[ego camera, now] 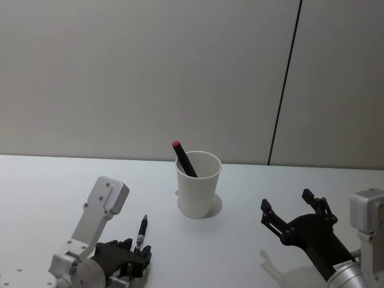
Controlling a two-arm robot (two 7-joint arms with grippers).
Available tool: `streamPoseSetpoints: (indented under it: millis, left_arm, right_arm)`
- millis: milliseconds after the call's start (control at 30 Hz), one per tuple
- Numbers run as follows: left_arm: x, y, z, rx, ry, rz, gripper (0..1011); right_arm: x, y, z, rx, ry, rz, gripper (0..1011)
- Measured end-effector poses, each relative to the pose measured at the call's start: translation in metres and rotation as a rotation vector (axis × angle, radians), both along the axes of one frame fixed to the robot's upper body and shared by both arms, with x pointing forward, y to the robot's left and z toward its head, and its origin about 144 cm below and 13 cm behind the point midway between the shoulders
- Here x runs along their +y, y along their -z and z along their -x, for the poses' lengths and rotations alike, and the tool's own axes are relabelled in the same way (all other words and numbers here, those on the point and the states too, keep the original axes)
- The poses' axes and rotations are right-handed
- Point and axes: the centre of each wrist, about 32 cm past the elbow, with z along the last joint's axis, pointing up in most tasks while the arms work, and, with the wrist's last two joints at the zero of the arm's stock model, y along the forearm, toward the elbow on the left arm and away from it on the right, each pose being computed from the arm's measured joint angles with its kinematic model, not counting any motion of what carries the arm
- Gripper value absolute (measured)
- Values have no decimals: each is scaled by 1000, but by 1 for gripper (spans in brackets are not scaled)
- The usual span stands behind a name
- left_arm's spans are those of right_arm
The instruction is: Place the pen into the pen holder.
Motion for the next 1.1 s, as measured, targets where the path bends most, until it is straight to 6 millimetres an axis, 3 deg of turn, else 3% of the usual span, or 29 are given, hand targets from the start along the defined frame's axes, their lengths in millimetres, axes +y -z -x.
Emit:
streamPoseSetpoints:
  millis: [1100]
  left_arm:
    - [0, 0, 0, 0, -1, 0, 205]
  right_arm:
    - [0, 0, 0, 0, 0, 0, 1001]
